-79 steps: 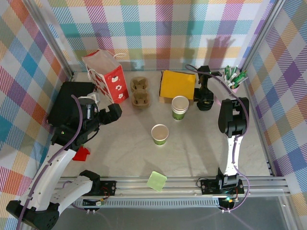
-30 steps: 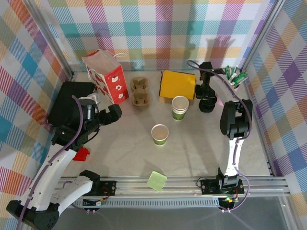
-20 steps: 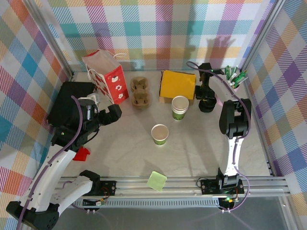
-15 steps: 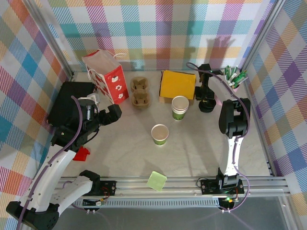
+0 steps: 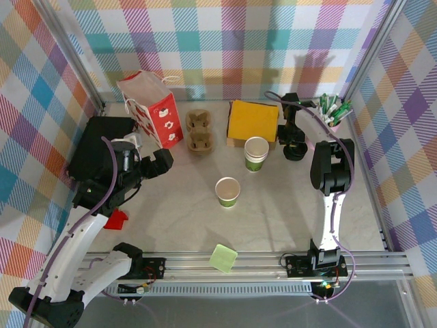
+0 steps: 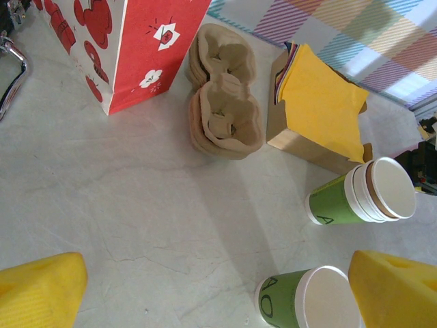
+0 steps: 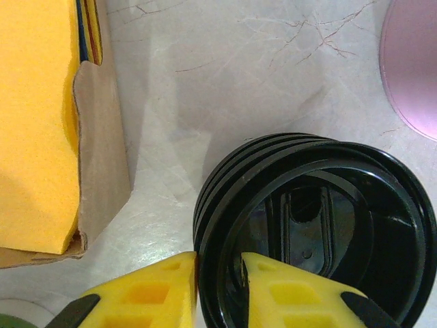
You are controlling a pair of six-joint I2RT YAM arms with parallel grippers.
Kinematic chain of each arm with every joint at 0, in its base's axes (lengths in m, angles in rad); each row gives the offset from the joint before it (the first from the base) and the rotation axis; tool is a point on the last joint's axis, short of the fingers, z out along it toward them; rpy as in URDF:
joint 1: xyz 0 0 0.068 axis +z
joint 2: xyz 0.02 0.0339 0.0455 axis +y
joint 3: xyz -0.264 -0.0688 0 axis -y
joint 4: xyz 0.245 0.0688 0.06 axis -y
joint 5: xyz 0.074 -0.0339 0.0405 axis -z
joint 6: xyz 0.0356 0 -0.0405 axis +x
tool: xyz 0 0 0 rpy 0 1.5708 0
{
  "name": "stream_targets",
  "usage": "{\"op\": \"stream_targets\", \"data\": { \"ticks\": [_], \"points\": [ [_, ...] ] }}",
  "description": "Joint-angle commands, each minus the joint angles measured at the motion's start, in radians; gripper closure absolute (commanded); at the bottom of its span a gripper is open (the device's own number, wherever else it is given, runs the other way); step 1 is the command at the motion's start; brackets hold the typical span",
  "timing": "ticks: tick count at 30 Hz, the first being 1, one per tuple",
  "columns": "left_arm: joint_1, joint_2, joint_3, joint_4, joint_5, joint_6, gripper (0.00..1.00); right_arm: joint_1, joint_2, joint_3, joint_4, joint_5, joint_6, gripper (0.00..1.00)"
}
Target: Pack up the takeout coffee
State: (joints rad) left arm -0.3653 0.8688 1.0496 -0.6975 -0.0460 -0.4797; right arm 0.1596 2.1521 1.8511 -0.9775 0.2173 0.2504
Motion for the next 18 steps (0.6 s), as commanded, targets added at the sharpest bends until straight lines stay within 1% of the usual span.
{"op": "stream_targets", "data": {
  "ticks": [1,4,11,18],
  "points": [
    [-0.006,0.003,-0.003,0.018,0.0,-0.001,0.02,-0.006,0.021,-0.007,-0.018,0.016,0.013,0.74],
    [-0.006,0.005,-0.003,0.019,0.0,-0.002,0.02,-0.006,0.023,-0.006,-0.02,0.02,0.014,0.72],
    [-0.006,0.005,-0.002,0.02,0.001,0.0,0.02,-0.006,0.032,0.002,-0.027,0.025,0.014,0.72],
    [-0.006,-0.002,-0.007,0.016,-0.003,0.0,0.02,-0.005,0.014,0.011,-0.04,0.022,0.016,0.81]
  ]
}}
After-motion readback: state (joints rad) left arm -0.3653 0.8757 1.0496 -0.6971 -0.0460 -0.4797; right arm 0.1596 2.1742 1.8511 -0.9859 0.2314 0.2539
